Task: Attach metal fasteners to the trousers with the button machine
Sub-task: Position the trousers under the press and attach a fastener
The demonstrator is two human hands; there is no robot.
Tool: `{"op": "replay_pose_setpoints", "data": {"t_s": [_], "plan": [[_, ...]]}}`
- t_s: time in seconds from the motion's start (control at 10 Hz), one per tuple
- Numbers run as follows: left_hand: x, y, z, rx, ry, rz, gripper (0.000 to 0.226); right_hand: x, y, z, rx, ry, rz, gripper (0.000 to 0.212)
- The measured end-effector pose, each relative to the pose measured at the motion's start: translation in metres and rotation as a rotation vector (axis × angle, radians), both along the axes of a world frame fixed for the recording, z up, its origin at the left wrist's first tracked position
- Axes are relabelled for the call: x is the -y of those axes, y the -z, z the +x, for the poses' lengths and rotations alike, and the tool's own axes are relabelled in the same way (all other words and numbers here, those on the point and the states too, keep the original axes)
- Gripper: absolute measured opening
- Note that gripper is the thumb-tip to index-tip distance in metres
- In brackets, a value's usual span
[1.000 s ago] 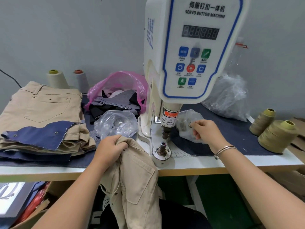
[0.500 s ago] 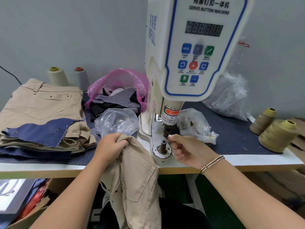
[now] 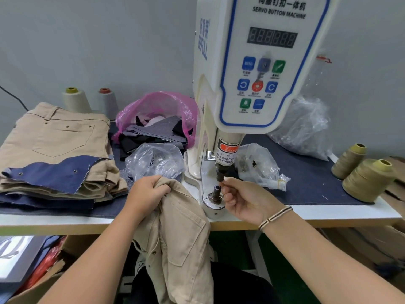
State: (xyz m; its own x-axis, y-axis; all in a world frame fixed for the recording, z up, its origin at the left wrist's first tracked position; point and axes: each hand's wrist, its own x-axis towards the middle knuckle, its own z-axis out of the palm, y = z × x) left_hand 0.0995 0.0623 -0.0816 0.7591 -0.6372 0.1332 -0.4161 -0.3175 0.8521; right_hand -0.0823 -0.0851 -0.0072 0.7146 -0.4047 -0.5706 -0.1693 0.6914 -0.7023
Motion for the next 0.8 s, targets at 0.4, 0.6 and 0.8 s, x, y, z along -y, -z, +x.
{"op": "replay_pose_setpoints", "data": {"t_s": [0.4,0.6,0.8], "plan": [[0.001,0.000,0.001,0.003,0.006,0.001,0.021,-0.010,-0.003,-0.008,0.128,0.147,0.388,0.034],[0.000,0.001,0.001,0.003,0.012,-0.002,0.019,-0.017,-0.007,-0.008,0.138,0.201,0.425,0.031],[0.000,0.002,0.001,0.018,0.005,0.010,0.026,-0.026,-0.024,-0.007,0.238,0.249,0.567,0.006]]}}
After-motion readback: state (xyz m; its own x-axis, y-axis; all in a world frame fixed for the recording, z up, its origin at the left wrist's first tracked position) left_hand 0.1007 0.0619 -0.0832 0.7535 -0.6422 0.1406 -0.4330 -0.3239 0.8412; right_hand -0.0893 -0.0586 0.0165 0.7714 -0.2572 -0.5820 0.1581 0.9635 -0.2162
